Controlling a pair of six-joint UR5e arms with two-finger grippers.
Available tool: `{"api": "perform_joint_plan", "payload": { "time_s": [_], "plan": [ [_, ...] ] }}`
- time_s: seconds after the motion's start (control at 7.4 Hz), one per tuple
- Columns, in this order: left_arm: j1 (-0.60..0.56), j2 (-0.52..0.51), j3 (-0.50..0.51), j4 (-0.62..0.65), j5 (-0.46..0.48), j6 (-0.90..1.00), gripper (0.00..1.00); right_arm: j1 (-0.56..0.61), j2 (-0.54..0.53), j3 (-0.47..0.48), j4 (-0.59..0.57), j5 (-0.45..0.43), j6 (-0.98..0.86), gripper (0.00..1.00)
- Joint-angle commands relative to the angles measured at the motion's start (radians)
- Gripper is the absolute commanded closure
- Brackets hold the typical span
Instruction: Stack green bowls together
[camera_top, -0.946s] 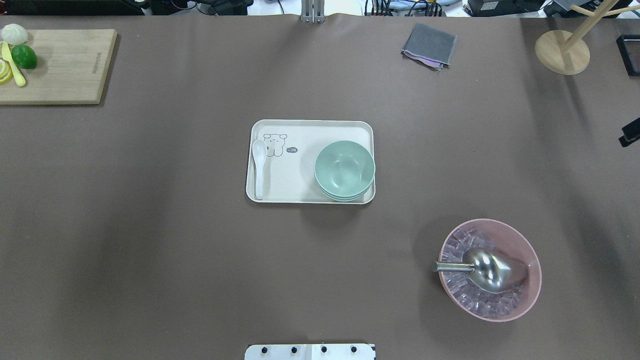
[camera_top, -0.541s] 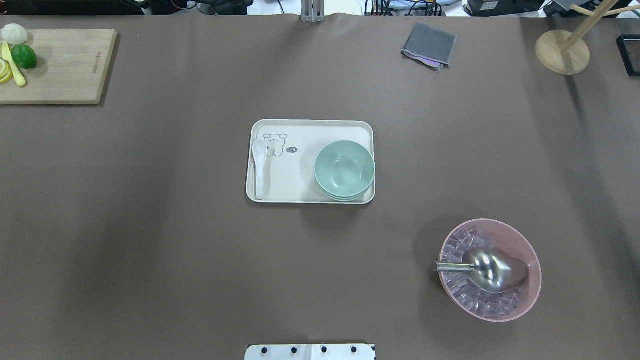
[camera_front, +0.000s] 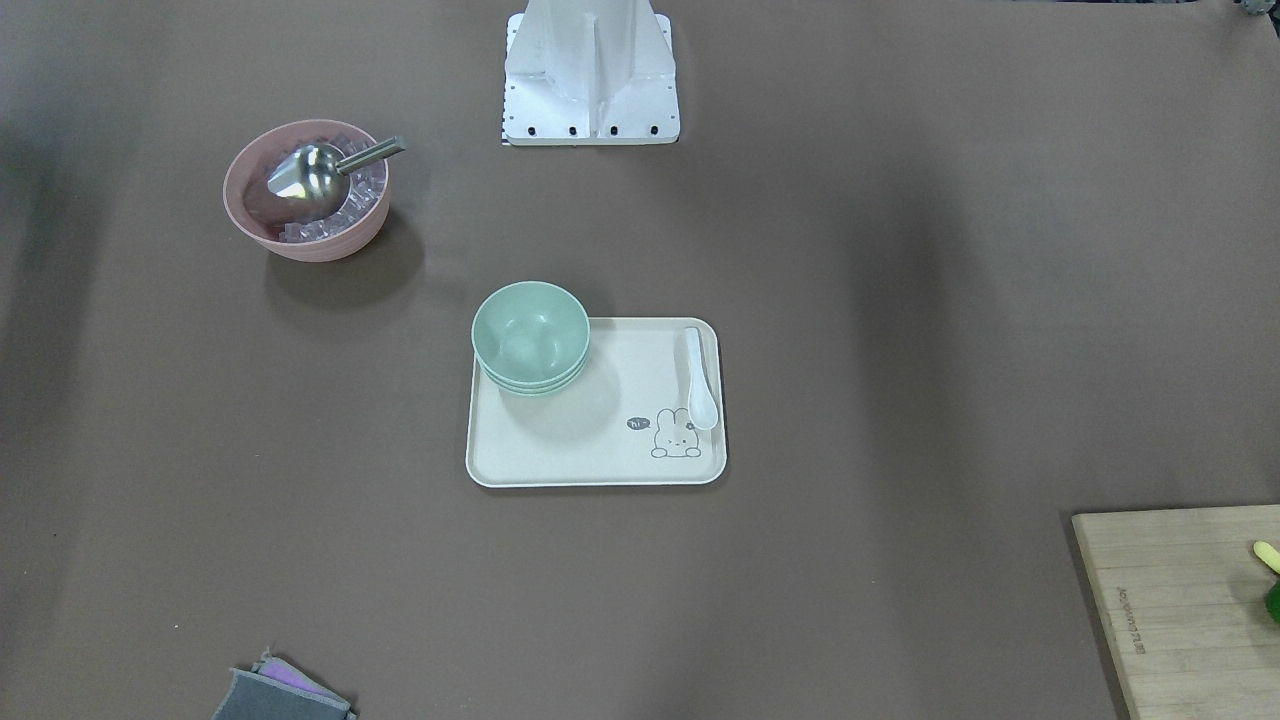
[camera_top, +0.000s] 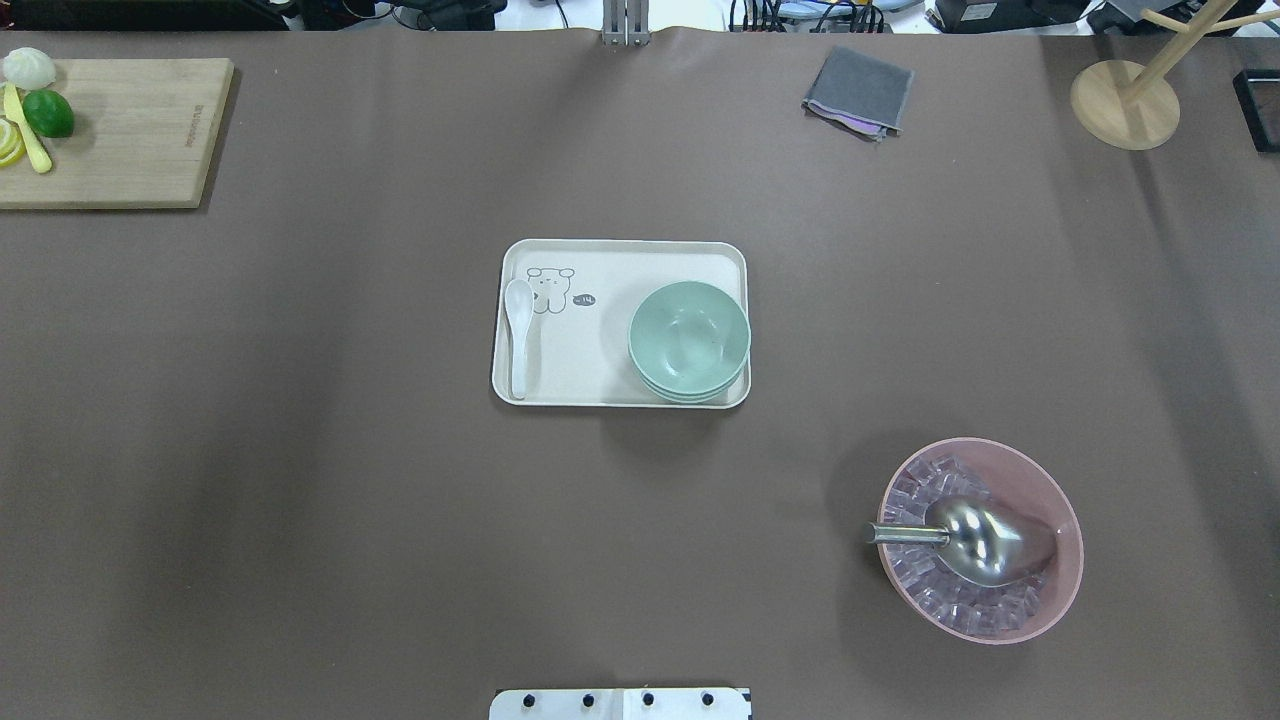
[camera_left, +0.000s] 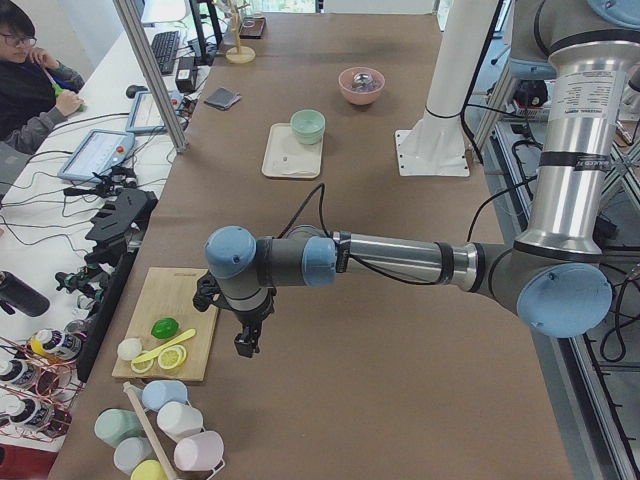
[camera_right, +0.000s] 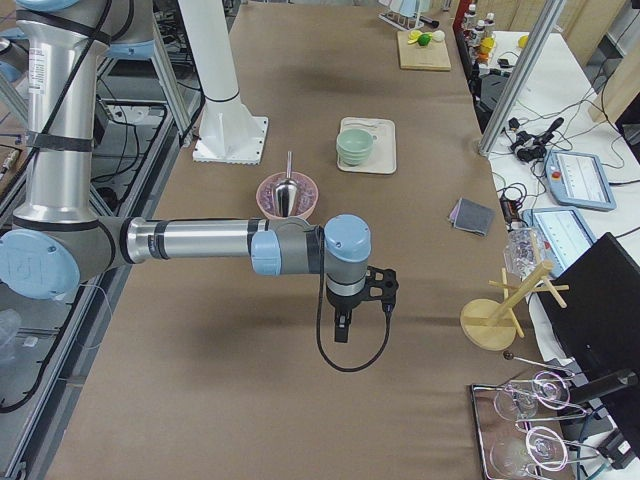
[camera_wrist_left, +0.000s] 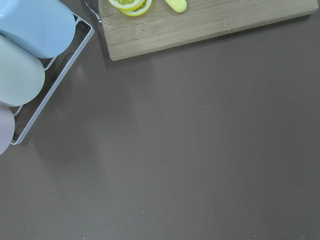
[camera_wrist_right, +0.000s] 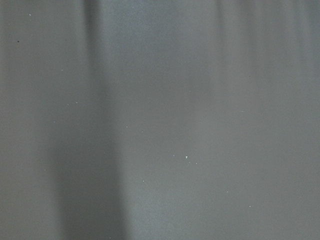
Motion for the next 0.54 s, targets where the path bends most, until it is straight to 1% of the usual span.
{"api": "perform_joint_plan", "payload": {
  "time_s": [0.0,0.41],
  "plan": [
    [0.001,-0.001,-0.001,-0.003,0.0,0.002,0.02,0.004,-0.011,-0.022,0.01,0.003,0.0,0.0],
    [-0.001,0.008,0.017,-0.002,0.005,0.004,0.02,0.004,-0.011,-0.03,0.011,0.0,-0.001,0.0]
  ]
}}
